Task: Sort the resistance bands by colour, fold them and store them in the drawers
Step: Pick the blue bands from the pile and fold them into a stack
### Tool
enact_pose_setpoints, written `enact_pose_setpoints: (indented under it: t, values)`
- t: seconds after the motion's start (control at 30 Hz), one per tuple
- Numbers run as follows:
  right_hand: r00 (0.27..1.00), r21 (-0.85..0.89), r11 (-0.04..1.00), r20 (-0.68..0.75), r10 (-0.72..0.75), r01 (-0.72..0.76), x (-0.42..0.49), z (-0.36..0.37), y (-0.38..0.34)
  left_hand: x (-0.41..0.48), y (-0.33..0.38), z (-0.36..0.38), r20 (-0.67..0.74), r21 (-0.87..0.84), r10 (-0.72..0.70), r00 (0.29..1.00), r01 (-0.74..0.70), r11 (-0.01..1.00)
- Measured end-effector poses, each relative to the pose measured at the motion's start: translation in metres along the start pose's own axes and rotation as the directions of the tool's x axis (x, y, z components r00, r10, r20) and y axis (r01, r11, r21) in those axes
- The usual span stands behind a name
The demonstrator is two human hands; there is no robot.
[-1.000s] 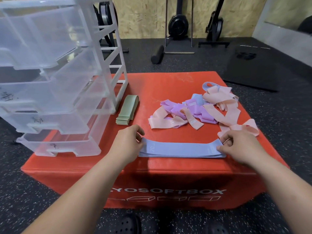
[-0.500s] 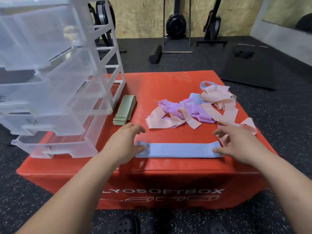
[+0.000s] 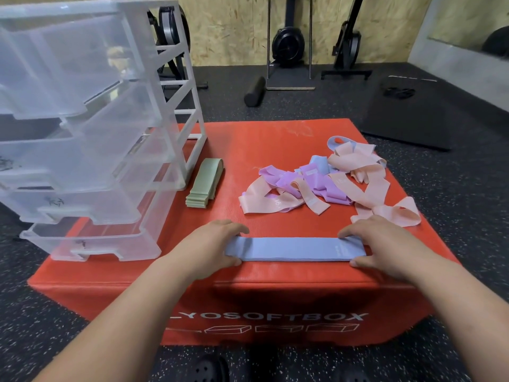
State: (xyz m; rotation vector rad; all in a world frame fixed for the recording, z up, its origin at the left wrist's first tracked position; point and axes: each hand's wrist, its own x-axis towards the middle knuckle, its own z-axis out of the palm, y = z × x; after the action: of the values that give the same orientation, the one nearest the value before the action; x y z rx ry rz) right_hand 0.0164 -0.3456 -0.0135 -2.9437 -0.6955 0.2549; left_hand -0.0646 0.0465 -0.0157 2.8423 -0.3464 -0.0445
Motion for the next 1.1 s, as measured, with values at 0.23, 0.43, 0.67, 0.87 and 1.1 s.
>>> enact_pose_setpoints:
  t: [0.23,0.43,0.67,0.87,1.1]
  values:
    - [1.0,0.03,0.999,0.004,0.028,-0.028,0.002,0.003,0.005,0.0,-0.003,-0.001,0.0,0.009,0.004,1.0,-0.004,1.0]
    - [0.999,0.087,0.996,-0.046,-0.017,0.021,-0.001,-0.016,-0.01,0.006,0.003,-0.004,-0.029,-0.024,0.019,0.999,-0.019,1.0]
    - [0.969,0.243,0.97,-0.237,0.077,-0.018,0.036,-0.026,-0.028,0.042,0.025,-0.011,-0.15,-0.121,0.024,0.988,-0.043,0.992]
    - [0.969,0.288,0.95,-0.171,0.177,-0.123,0.119,-0.038,-0.016,0.08,0.037,0.001,-0.184,-0.172,-0.024,0.983,-0.008,0.985]
    - [0.96,0.184,0.951,-0.089,0.267,-0.248,0.21,-0.056,0.012,0.107,0.035,0.012,-0.184,-0.203,-0.023,0.983,-0.015,0.979]
